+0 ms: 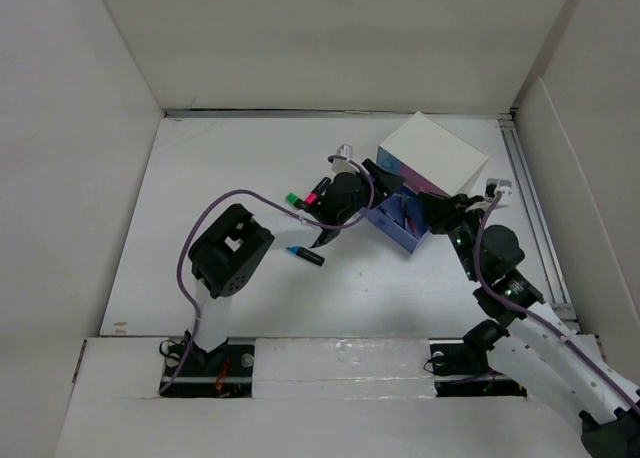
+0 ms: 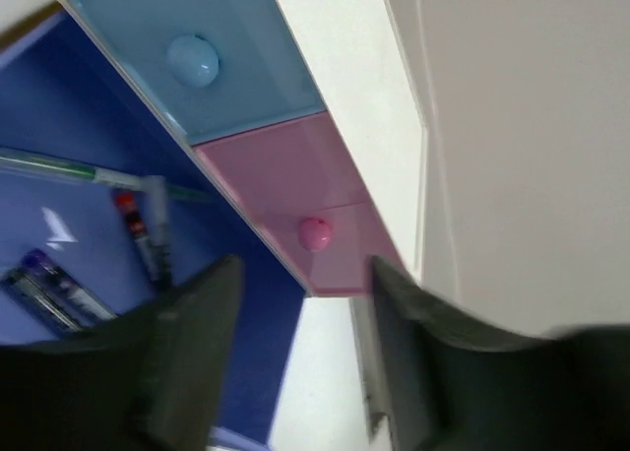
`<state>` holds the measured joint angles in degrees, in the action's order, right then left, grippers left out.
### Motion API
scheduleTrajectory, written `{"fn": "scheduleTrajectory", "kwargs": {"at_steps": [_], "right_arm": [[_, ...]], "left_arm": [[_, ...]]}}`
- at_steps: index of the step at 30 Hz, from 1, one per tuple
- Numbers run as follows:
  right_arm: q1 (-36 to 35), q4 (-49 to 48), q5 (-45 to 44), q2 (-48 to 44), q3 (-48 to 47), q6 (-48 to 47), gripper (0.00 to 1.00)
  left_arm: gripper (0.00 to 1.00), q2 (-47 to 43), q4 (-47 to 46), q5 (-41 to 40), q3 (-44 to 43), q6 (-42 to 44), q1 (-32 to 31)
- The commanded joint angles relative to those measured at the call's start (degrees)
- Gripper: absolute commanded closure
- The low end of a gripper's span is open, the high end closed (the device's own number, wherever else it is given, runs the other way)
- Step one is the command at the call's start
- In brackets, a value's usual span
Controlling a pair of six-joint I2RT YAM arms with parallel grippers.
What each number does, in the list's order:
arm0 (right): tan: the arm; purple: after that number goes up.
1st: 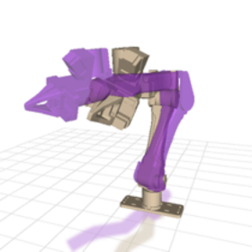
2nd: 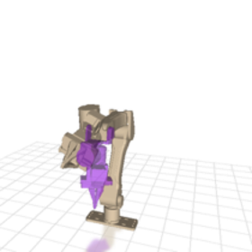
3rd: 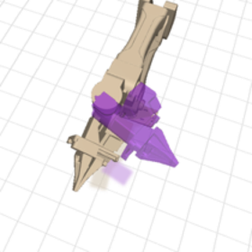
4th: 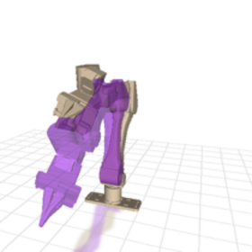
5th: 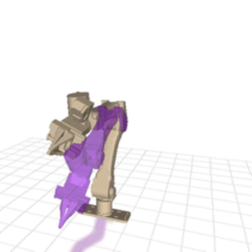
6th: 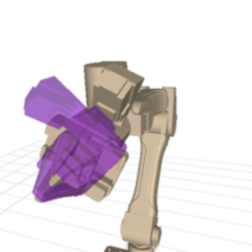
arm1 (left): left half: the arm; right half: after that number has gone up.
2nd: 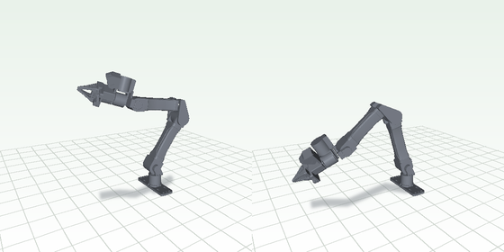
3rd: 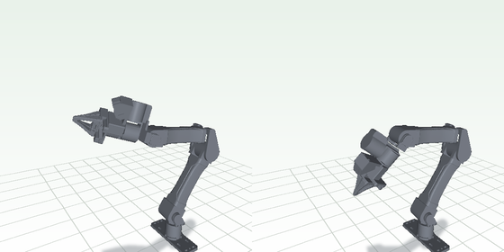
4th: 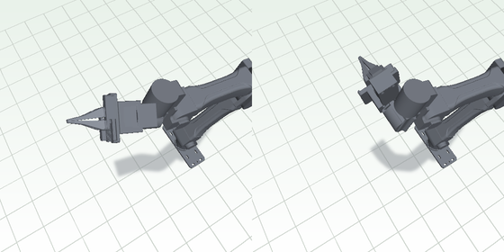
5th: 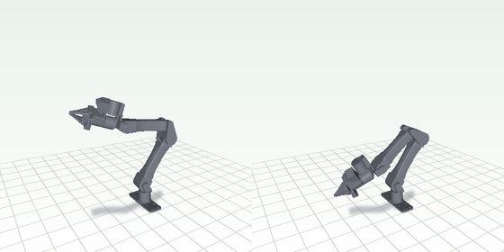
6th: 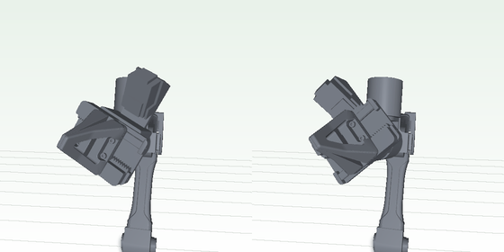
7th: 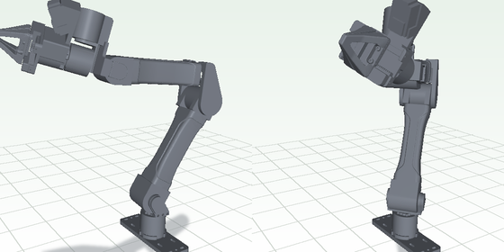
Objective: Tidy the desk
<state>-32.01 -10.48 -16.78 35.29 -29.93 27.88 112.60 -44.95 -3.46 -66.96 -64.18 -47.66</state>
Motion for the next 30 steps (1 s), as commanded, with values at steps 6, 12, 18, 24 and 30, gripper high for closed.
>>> {"fn": "scheduleTrajectory", "kwargs": {"at_steps": [6, 12, 18, 24, 30], "right_arm": [[-0.60, -1.56, -0.37, 1.54, -0.12, -0.19, 0.90], [-0.60, -1.82, 0.78, 2.68, -0.39, -0.11, 1.00], [-0.60, -2.00, 0.69, 3.47, -0.39, -0.19, 1.00], [-0.60, -2.18, 0.60, 4.35, -0.56, -0.37, 1.00], [-0.60, -2.35, 0.69, 4.70, -0.65, -0.54, 1.00]], "left_arm": [[1.00, -14.85, 6.61, -2.95, 6.47, 16.28, -0.76], [1.00, -16.89, 14.09, -6.11, 13.07, 21.29, -3.49], [1.00, -10.83, 18.58, -4.54, 10.46, 20.51, -4.64], [1.00, -4.94, 19.11, -2.78, 5.10, 21.03, -4.64], [1.00, -0.28, 20.16, -2.60, -0.35, 22.26, -4.64]]}}
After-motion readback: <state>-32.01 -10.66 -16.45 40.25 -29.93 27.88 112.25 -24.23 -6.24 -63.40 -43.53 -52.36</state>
